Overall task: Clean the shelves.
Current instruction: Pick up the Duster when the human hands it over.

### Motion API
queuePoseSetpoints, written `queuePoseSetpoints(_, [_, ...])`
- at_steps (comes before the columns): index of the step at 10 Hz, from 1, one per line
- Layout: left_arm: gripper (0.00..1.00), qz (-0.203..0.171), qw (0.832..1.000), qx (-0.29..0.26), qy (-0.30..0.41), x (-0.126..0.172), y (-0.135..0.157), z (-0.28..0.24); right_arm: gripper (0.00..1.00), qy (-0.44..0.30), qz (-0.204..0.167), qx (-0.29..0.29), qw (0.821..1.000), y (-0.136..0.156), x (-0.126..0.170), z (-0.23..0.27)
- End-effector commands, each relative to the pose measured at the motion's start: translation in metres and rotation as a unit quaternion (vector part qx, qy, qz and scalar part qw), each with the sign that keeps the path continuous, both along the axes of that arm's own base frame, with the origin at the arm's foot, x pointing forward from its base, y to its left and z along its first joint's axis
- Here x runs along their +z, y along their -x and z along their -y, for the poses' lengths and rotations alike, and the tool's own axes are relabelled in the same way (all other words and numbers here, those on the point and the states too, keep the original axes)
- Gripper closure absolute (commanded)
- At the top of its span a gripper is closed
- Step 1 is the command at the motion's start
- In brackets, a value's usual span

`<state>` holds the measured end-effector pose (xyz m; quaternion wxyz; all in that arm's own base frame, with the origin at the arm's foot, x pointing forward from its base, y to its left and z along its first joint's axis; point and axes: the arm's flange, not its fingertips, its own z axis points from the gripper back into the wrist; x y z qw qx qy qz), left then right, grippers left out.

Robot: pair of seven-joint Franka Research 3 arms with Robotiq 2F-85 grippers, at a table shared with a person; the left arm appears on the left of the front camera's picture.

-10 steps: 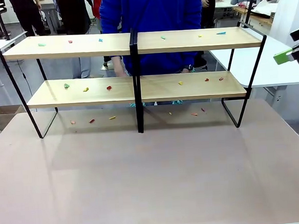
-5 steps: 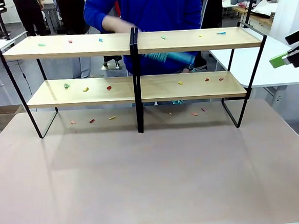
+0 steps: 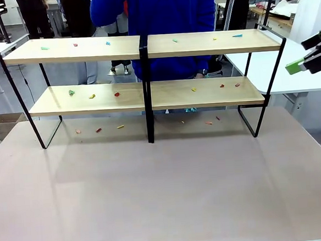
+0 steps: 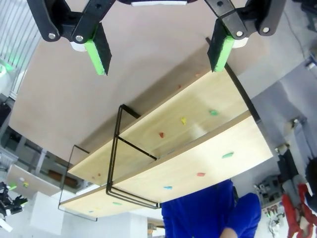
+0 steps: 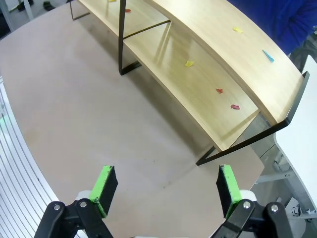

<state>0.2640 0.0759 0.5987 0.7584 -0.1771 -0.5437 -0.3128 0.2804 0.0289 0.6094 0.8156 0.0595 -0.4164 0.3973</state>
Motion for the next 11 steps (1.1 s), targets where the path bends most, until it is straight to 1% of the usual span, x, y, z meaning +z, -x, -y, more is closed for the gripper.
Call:
queuePoseSetpoints(1, [0.0,0.017,1.0,0.005,0.001,-0.059,0.029,0.023,0.0,0.002,0.008,0.025,1.0,-0.016,0.005,-0.002])
queuePoseSetpoints(3, [0.0,0.007,1.0,0.007,0.0,-0.062,0.026,0.019,0.0,-0.013,0.011,0.027,0.999,-0.024,0.005,-0.004])
queuePoseSetpoints(4, [0.0,0.001,1.0,0.011,-0.012,-0.06,0.024,0.018,0.0,-0.02,0.015,0.029,0.999,-0.025,0.005,-0.005])
queuePoseSetpoints(7, [0.0,-0.004,1.0,0.013,-0.026,-0.063,0.029,0.016,0.0,-0.024,0.017,0.039,0.999,-0.025,0.004,-0.005])
queuePoseSetpoints(9, [0.0,-0.005,0.999,0.007,-0.034,-0.059,0.024,0.019,0.0,-0.044,0.032,0.038,0.998,-0.027,0.005,-0.006])
queuePoseSetpoints(11, [0.0,-0.005,0.999,0.007,-0.037,-0.061,0.027,0.021,0.0,-0.054,0.032,0.045,0.997,-0.026,0.004,-0.005])
